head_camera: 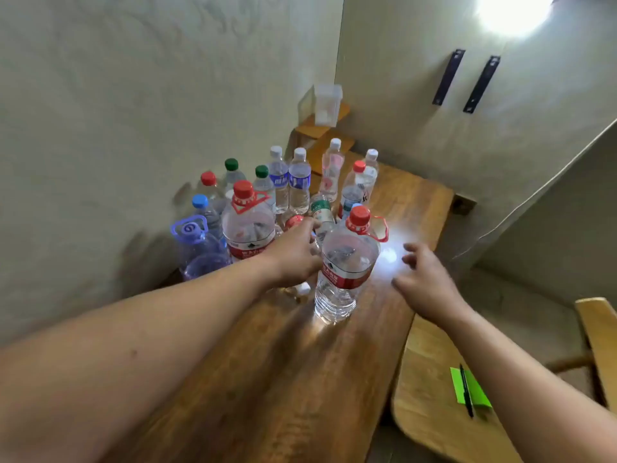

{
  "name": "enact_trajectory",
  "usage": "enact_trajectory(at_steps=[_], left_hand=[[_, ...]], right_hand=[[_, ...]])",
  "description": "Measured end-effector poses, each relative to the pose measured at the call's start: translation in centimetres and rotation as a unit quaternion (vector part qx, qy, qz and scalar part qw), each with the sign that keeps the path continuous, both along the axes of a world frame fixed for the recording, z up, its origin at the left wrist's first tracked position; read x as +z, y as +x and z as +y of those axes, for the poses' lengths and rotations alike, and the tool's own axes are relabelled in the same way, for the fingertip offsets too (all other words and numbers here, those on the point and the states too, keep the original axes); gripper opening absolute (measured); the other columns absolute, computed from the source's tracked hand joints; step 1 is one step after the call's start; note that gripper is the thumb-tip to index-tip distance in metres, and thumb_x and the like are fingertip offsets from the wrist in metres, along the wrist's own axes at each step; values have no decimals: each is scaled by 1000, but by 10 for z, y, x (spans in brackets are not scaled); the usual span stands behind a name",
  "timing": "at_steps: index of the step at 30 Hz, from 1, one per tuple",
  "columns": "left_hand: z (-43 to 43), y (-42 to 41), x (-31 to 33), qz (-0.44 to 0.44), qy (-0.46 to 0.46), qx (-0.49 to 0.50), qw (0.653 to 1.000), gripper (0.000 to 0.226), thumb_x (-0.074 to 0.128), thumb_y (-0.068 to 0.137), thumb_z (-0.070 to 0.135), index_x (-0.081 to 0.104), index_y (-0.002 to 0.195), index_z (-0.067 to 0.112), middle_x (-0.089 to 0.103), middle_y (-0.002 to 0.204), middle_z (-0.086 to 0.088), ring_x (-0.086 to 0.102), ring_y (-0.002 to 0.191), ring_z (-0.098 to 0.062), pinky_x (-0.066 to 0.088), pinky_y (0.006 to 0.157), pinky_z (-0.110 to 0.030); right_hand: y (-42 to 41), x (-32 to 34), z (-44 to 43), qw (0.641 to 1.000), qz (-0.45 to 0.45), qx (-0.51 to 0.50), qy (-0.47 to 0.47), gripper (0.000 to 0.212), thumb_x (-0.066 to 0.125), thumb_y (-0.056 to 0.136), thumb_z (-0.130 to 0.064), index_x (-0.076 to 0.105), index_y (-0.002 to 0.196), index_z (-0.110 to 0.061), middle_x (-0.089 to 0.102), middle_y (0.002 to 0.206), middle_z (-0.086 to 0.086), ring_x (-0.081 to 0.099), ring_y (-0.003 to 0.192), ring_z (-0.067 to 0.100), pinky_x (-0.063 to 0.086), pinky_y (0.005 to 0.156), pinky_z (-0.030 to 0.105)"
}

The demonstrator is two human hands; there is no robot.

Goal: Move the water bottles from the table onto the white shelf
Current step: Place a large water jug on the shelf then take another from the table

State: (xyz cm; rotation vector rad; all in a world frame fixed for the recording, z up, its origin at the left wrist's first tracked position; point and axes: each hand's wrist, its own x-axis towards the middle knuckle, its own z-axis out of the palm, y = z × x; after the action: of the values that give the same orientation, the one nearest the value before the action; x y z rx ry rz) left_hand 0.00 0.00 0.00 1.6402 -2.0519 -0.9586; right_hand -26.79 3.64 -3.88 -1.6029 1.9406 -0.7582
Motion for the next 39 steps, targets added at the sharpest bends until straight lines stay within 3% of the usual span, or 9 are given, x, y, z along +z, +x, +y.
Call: enact_trajectory(at_steps=[4,8,11,16,20,24,27,33,39], left_hand=[[10,-8,-24,-22,104,-22,994,108,78,88,17,8,170,29,52,150,1,63,124,-20,46,103,-27],[20,-17,-34,76,145,17,986,81,65,94,4,28,162,24,61,143,3,62,123,-14,49,116,-43],[27,-12,-34,127,181,38,974,78,58,96,-4,31,164,21,51,159,0,56,141,-26,45,116,-45],[51,10,-29,154,197,-22,968,87,59,95,-10,24,169,22,44,161,9,52,137,-10,50,103,-16],[88,44,-31,112,128,-65,983,96,72,91,13,19,169,32,47,163,3,56,136,-15,48,116,-35],[149,88,-20,149,30,-60,987,110,83,87,18,11,170,32,50,160,7,54,138,-11,41,111,-20],[194,135,7,201,-49,-3,978,125,93,81,33,3,168,42,47,163,14,53,143,-10,42,118,-29],[279,252,83,320,-235,131,909,116,95,76,4,23,163,30,47,159,15,48,145,1,40,122,-28],[385,373,121,255,-299,324,861,112,98,75,23,22,155,46,54,148,22,58,132,4,52,112,-31]], right_hand=[[22,-45,12,988,-63,105,93,145,101,67,-42,-1,171,-32,35,168,5,40,152,18,39,122,40],[58,-68,6,979,-190,69,-21,132,104,66,-26,16,164,-28,53,147,-7,57,128,-11,54,104,20],[68,-82,-7,981,-186,9,-56,118,104,59,-40,34,153,-27,57,142,1,62,129,14,57,103,37],[75,-72,12,987,-145,-9,-71,103,102,53,-39,43,137,-30,59,133,4,65,120,18,58,101,50],[103,-39,69,984,-141,0,-104,101,95,54,-43,44,139,-28,60,132,4,65,120,20,56,100,47],[156,19,126,977,-144,5,-156,90,96,54,-46,45,129,-38,64,128,-1,67,117,18,57,96,43],[221,77,159,970,-175,33,-166,88,106,57,-38,43,117,-53,68,122,-11,72,110,9,60,90,35],[374,154,221,950,-204,149,-184,121,90,34,-60,42,140,-27,63,131,4,68,113,24,55,89,46],[500,186,270,895,-203,369,-149,121,98,42,-69,37,141,-34,58,137,0,65,119,23,52,87,42]])
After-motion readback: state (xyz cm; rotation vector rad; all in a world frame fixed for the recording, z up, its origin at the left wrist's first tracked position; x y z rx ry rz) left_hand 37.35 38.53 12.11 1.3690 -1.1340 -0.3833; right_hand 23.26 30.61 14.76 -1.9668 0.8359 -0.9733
